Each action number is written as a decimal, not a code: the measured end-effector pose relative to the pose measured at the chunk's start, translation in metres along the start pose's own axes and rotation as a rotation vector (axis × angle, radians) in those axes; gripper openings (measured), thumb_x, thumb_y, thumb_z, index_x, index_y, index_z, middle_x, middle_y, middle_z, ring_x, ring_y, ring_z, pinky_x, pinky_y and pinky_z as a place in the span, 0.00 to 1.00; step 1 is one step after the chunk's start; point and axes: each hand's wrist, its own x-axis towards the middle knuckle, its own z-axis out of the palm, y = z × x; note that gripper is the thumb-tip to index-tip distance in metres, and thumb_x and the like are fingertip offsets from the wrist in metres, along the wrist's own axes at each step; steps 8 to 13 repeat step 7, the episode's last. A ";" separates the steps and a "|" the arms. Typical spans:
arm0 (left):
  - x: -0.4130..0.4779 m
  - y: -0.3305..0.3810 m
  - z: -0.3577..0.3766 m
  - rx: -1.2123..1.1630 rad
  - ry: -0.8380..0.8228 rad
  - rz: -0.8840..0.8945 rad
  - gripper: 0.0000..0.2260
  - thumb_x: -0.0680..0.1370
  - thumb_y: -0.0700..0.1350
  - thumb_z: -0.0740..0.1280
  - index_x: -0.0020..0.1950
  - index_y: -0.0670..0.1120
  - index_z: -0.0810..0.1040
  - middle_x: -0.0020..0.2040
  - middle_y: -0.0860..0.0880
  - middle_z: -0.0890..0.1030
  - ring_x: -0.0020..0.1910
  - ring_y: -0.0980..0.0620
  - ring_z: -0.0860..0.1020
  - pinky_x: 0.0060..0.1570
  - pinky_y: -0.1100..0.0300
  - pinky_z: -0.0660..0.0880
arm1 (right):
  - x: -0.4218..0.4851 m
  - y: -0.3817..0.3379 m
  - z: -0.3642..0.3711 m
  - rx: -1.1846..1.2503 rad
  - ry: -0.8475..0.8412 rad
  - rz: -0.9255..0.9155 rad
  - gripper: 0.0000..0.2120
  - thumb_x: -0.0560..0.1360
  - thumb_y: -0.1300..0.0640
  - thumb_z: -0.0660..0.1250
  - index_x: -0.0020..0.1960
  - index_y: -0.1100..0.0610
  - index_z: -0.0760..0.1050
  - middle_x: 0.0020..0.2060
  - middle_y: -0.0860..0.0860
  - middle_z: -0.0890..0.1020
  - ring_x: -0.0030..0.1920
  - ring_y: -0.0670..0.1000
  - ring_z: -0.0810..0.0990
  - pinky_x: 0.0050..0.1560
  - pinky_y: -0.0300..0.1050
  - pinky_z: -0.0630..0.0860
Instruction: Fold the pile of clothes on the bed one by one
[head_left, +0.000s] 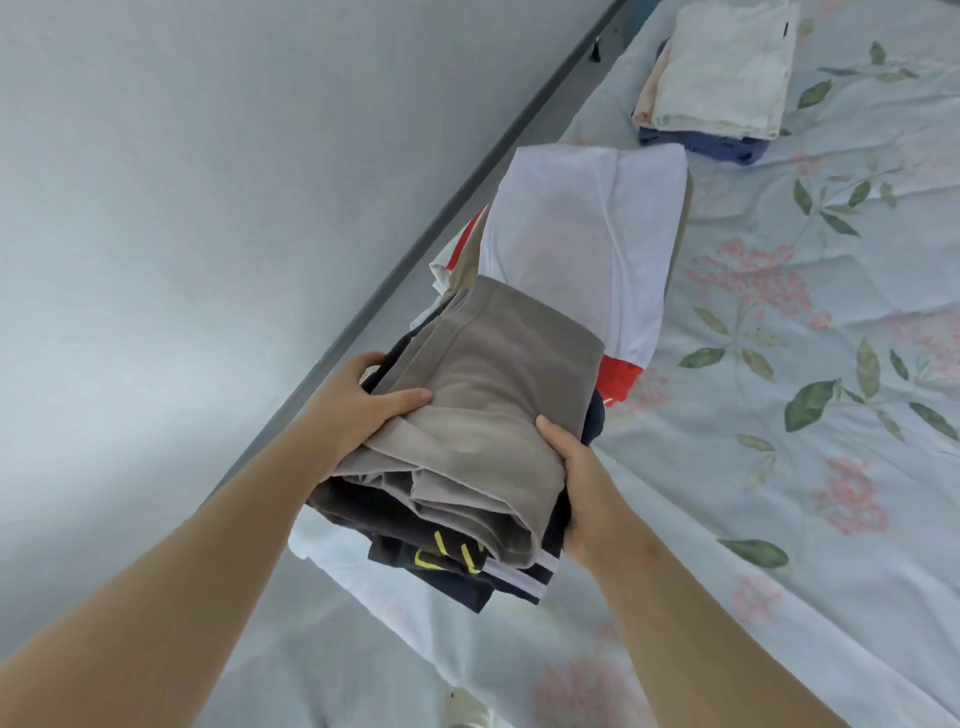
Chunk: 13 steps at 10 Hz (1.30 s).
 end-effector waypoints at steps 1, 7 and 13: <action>-0.005 -0.024 0.007 0.245 -0.021 0.048 0.32 0.71 0.55 0.72 0.72 0.57 0.63 0.66 0.51 0.73 0.62 0.47 0.73 0.63 0.52 0.69 | 0.005 0.025 -0.001 -0.136 0.162 -0.012 0.23 0.71 0.53 0.71 0.64 0.52 0.70 0.56 0.54 0.81 0.56 0.57 0.80 0.61 0.55 0.75; -0.059 -0.007 0.050 0.861 0.026 0.452 0.29 0.78 0.52 0.61 0.76 0.53 0.52 0.74 0.50 0.59 0.71 0.45 0.60 0.67 0.48 0.63 | -0.036 0.030 0.018 -0.834 0.435 -0.284 0.37 0.60 0.48 0.62 0.69 0.48 0.63 0.60 0.53 0.74 0.57 0.58 0.75 0.59 0.58 0.74; -0.059 -0.007 0.050 0.861 0.026 0.452 0.29 0.78 0.52 0.61 0.76 0.53 0.52 0.74 0.50 0.59 0.71 0.45 0.60 0.67 0.48 0.63 | -0.036 0.030 0.018 -0.834 0.435 -0.284 0.37 0.60 0.48 0.62 0.69 0.48 0.63 0.60 0.53 0.74 0.57 0.58 0.75 0.59 0.58 0.74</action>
